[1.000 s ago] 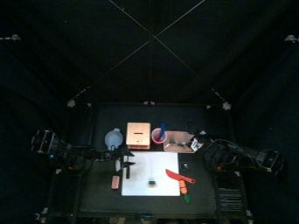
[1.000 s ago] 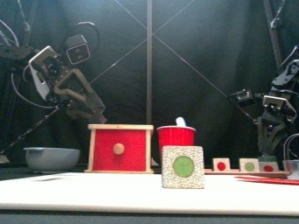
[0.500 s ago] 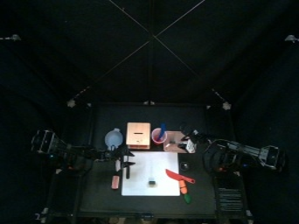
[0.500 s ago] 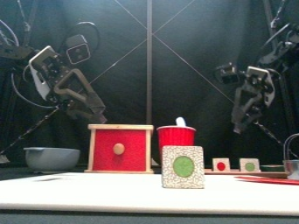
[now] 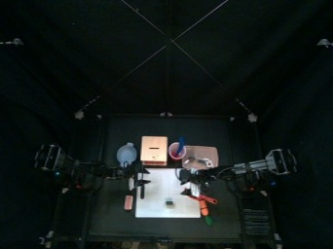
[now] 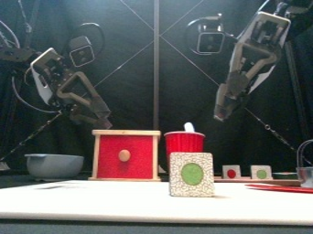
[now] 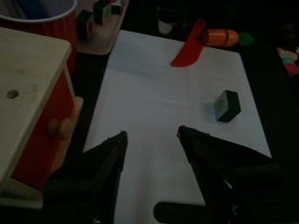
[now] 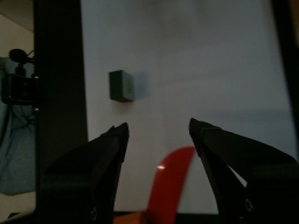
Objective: Place sushi on board then cut the sushi with the knife then place the pieces on the plate
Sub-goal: Place the 4 sushi pieces on the plate
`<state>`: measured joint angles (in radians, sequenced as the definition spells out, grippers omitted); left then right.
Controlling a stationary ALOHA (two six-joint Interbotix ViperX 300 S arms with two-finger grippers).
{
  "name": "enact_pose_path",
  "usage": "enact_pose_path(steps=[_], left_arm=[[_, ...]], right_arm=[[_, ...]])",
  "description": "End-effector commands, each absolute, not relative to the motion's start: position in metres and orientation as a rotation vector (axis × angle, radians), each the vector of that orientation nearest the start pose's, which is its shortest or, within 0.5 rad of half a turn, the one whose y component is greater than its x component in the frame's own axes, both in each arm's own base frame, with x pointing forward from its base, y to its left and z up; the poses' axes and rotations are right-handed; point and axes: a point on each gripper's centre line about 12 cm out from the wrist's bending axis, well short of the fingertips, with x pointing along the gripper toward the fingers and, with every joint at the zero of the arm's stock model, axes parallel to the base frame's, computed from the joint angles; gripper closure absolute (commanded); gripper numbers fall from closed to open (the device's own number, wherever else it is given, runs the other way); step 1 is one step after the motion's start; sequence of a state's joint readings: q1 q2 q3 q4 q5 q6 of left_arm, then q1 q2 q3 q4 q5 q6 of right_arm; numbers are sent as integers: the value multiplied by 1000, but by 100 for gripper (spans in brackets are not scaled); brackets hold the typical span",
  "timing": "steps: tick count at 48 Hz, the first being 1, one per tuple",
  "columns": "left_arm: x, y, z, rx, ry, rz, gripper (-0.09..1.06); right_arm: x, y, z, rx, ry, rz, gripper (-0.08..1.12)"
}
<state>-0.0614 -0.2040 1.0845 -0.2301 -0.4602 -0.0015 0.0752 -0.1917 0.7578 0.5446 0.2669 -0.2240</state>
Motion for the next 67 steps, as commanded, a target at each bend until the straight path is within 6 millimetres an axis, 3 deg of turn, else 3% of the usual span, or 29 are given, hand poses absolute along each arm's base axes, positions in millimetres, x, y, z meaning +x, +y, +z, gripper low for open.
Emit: enact_pose_path(steps=[1, 16, 31, 45, 56, 62, 67], left_arm=[[300, -5, 158, -169, 401, 85, 10], [298, -6, 156, -168, 408, 84, 10], [297, -7, 155, -167, 412, 80, 10], [297, -7, 155, -165, 413, 80, 10], [297, -7, 155, -167, 413, 79, 11], [297, -7, 155, -167, 415, 80, 10], [297, -7, 155, -167, 413, 80, 10]], right_arm=[[355, 59, 196, 308, 793, 116, 14], [394, 77, 167, 279, 850, 136, 14], [417, 92, 148, 267, 883, 156, 15], [421, 99, 135, 259, 912, 165, 18], [421, 97, 129, 260, 927, 157, 34], [418, 96, 135, 262, 917, 159, 37], [411, 82, 149, 274, 898, 143, 37]])
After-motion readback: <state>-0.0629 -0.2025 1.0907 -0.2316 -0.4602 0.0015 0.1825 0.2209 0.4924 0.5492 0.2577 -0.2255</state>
